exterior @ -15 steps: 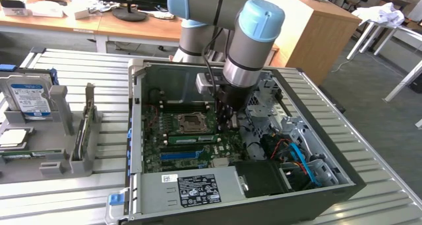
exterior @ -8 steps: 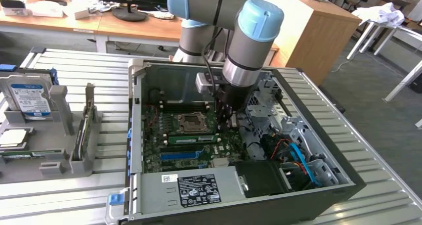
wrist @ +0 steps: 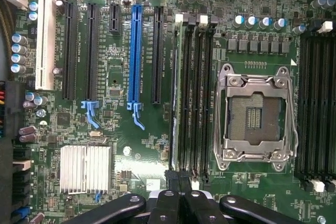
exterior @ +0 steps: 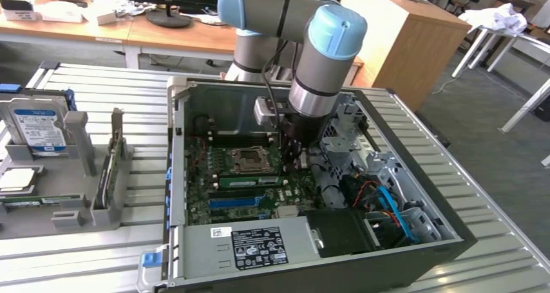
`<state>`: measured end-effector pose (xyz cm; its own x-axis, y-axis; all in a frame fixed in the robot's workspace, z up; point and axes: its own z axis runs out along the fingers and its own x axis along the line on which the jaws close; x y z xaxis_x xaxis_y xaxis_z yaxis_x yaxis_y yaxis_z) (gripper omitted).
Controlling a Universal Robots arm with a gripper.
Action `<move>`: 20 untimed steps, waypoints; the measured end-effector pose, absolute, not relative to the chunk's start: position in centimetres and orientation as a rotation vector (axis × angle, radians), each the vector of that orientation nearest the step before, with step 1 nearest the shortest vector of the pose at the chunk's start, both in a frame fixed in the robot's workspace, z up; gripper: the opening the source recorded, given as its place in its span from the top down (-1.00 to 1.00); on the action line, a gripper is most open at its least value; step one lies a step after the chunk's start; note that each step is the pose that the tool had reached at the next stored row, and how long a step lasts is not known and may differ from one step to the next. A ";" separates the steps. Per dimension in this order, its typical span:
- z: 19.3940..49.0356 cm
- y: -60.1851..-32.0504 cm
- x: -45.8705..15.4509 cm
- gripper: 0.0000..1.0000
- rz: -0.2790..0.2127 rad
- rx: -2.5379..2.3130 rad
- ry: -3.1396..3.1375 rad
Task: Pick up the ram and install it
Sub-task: 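Press down the ram until it locks into place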
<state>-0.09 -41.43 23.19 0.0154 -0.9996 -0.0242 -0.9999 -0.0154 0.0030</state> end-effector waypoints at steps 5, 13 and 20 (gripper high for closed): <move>23.1 -41.4 -0.1 0.79 0.030 -2.228 2.194; 22.8 -41.4 -0.1 0.79 0.029 -2.227 2.193; 22.6 -41.4 -0.1 0.79 0.029 -2.227 2.192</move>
